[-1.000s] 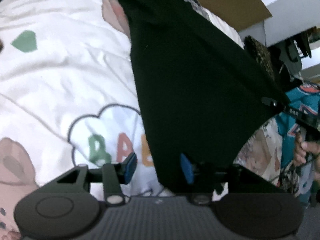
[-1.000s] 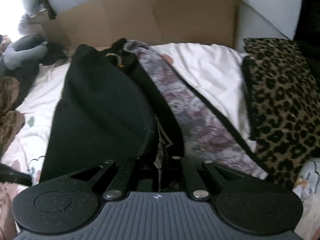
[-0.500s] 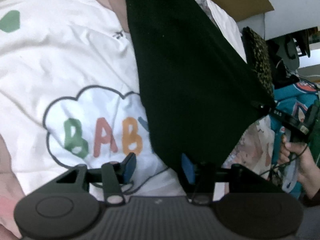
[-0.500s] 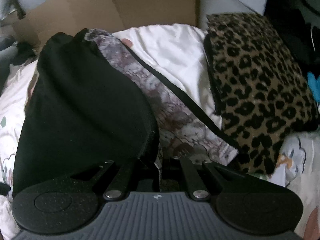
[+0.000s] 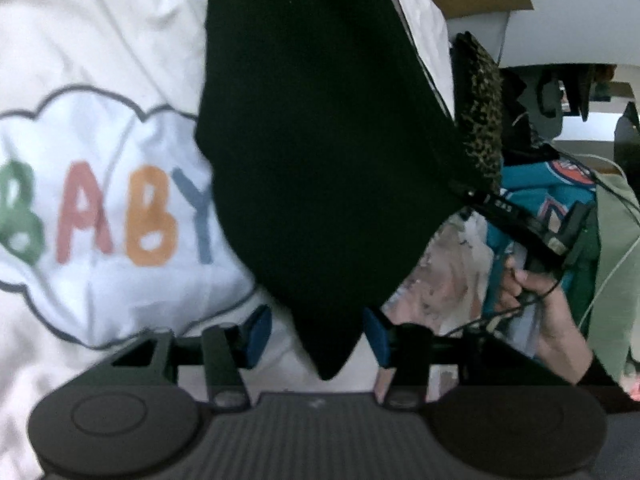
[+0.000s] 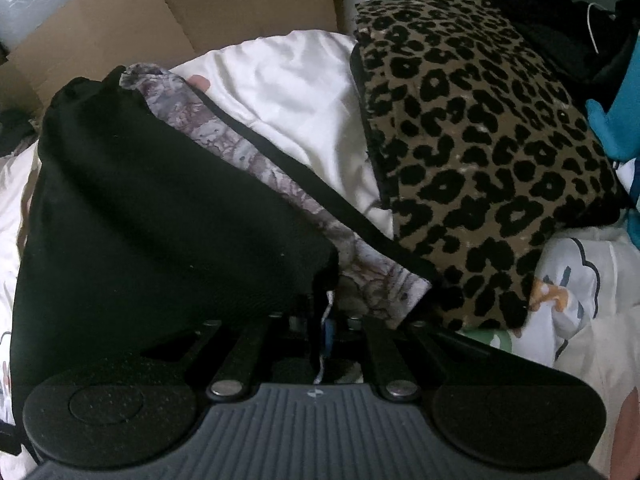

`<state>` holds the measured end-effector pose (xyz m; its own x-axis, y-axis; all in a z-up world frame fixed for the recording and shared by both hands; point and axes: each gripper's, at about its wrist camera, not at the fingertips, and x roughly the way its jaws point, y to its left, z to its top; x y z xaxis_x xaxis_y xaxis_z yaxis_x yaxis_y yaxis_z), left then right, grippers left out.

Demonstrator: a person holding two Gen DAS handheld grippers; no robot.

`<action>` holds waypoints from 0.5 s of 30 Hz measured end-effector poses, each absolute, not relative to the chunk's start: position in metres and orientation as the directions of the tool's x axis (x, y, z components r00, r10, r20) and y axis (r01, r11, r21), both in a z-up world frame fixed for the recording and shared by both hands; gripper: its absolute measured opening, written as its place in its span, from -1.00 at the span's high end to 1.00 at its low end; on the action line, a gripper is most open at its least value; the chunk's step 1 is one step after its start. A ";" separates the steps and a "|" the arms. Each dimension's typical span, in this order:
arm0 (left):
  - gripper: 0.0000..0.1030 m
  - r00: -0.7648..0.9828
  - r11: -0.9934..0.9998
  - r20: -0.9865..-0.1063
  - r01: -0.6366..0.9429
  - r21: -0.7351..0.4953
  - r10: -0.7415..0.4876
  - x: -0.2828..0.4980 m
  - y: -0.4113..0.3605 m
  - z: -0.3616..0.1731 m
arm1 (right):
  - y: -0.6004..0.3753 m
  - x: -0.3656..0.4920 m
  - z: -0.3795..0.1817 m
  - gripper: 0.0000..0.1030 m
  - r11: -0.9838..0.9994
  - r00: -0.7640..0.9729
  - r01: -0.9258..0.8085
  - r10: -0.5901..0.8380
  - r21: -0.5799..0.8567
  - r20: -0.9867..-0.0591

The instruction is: Fold clothes

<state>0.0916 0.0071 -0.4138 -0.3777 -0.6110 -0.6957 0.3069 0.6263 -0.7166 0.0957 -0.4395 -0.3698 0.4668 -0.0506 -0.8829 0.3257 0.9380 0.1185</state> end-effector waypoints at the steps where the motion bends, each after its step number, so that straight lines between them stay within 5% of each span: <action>1: -0.02 -0.384 0.622 -0.690 0.303 -0.721 -0.613 0.090 0.006 -0.415 | -0.442 0.095 -0.370 0.75 0.934 0.470 0.335 -0.055 0.121 -0.881; 8: 0.22 -0.409 0.602 -0.667 0.293 -0.743 -0.623 0.086 -0.001 -0.419 | -0.452 0.094 -0.365 0.71 0.922 0.497 0.367 -0.081 0.125 -0.864; 12: 0.62 -0.413 0.601 -0.662 0.287 -0.746 -0.625 0.088 0.000 -0.420 | -0.460 0.094 -0.361 0.72 0.910 0.512 0.395 -0.105 0.125 -0.853; 15: 0.85 -0.420 0.593 -0.654 0.285 -0.753 -0.629 0.088 0.001 -0.419 | -0.463 0.094 -0.363 0.90 0.909 0.509 0.396 -0.100 0.130 -0.855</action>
<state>0.0878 0.0007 -0.4193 -0.4200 -0.6289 -0.6543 0.2854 0.5929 -0.7530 0.0938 -0.4634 -0.3632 0.5093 -0.0998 -0.8548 0.3961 0.9090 0.1299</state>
